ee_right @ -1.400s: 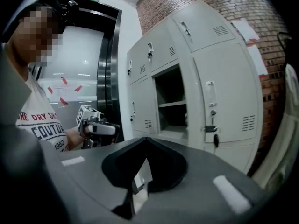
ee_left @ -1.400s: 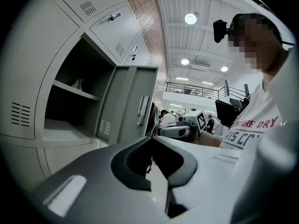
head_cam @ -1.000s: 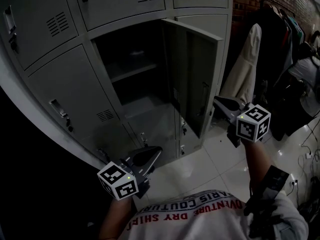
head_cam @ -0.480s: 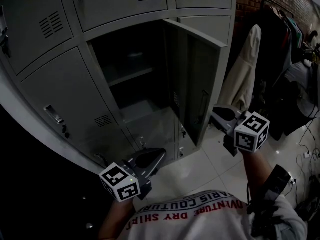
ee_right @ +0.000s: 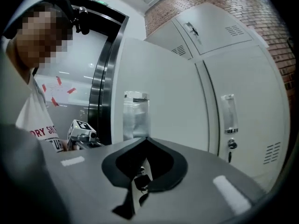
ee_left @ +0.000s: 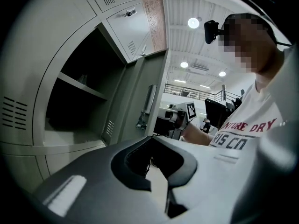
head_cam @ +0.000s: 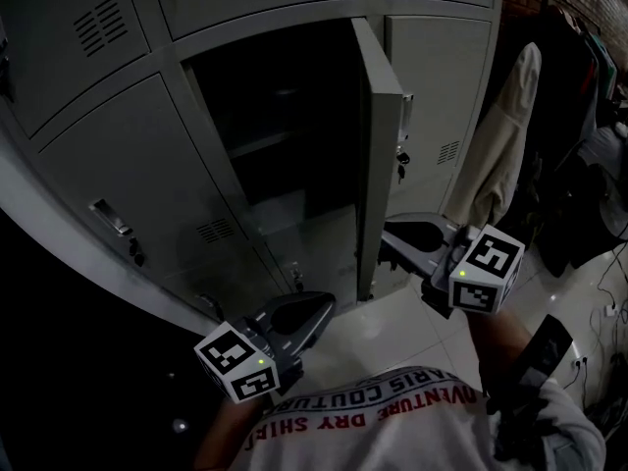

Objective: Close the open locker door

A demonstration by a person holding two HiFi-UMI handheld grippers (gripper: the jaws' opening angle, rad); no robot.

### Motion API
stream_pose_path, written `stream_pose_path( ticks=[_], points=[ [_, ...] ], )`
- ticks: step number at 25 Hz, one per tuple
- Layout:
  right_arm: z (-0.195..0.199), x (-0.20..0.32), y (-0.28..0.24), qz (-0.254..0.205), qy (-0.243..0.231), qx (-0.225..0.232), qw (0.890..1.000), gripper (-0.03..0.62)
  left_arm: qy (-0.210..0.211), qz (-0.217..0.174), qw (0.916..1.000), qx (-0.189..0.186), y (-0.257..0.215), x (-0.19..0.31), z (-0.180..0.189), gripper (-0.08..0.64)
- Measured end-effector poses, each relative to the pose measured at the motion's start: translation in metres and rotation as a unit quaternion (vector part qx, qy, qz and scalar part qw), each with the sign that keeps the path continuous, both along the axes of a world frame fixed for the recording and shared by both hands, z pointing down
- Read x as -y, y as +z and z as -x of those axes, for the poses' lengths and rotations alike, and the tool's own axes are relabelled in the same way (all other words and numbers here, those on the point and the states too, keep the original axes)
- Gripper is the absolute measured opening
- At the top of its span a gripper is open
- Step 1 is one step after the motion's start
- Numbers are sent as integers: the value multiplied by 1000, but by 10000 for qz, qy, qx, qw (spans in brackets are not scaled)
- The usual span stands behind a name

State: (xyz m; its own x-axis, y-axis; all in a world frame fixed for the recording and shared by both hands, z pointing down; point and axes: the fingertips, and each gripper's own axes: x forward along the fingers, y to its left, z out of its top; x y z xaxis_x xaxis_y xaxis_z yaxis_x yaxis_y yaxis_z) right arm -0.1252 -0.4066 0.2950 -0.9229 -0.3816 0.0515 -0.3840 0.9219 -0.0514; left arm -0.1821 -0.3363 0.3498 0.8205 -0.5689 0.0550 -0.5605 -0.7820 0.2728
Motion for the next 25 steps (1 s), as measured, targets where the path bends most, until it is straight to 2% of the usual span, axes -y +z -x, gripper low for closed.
stream_pose_path(
  ticks=[8,12,20,25],
  points=[
    [69,15,3,-23,-605,23,9982,-3,-436,72,9990,60,7,12,34,5],
    [96,31,8,151,-757,117,9969,-3,-678,63,9977,22,8,16,54,5],
    [138,77,27,-67,-510,-298,9982,-3,-1156,87,9932,67,9,17,91,5],
    [153,109,31,291,-245,-125,9992,-3,-1288,194,9914,-85,12,19,107,5]
  ],
)
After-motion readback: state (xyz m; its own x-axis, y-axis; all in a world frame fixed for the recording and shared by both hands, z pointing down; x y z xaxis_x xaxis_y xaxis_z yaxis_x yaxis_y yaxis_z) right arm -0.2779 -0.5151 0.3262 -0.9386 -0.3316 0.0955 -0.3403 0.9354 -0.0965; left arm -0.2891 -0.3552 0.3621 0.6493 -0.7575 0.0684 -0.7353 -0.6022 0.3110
